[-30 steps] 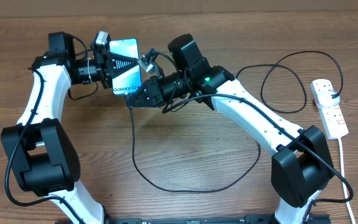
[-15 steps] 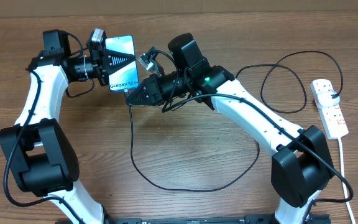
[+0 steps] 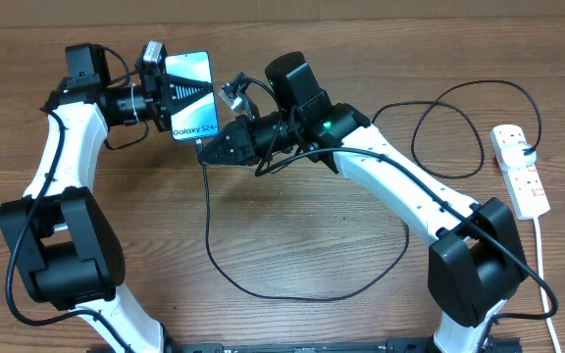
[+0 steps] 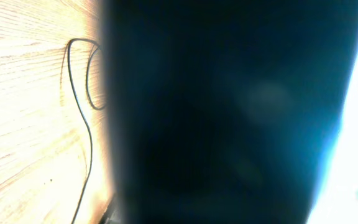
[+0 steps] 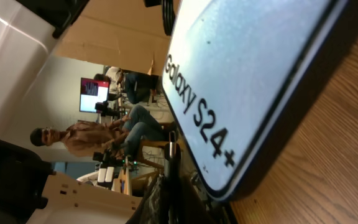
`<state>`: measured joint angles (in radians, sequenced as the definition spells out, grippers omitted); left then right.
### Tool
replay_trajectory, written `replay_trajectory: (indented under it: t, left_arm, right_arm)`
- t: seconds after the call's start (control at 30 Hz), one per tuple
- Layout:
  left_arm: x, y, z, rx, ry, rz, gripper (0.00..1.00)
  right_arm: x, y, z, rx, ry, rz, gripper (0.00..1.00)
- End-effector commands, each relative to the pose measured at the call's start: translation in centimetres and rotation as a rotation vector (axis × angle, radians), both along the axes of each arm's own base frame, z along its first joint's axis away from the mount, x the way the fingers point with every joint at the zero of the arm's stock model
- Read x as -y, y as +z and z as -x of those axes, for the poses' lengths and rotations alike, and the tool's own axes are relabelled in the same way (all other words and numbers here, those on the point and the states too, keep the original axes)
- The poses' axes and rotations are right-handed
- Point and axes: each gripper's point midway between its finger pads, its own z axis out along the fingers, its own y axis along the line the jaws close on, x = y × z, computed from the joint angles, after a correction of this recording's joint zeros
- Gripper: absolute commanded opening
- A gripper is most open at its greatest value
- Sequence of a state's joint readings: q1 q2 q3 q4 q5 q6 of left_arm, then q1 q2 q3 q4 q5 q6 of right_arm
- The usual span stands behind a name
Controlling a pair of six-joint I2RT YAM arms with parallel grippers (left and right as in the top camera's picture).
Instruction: Plug charger to phone and switch on socket
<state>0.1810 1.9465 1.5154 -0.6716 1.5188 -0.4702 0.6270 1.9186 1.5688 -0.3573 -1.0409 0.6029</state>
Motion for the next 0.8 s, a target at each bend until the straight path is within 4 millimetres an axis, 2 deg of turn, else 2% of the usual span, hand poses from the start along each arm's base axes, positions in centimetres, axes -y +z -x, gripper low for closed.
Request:
replay_trajectory:
  t: [0.0, 0.37, 0.63, 0.77]
  left_arm:
    - [0.1, 1.7, 0.6, 0.007, -0.025, 0.048, 0.04]
    - [0.4, 2.1, 0.0, -0.014, -0.032, 0.051, 0.04]
    - [1.8, 2.1, 0.4, -0.014, -0.066, 0.050, 0.04]
    - [1.9, 2.1, 0.4, -0.010, -0.068, 0.049, 0.04]
  right_arm:
    - [0.1, 1.0, -0.3, 0.026, -0.006, -0.020, 0.04]
    - [0.0, 1.0, -0.6, 0.038, -0.022, -0.014, 0.04]
    - [-0.1, 1.2, -0.9, 0.054, -0.028, -0.022, 0.04]
    - [-0.1, 1.0, -1.2, 0.041, -0.050, -0.009, 0.04]
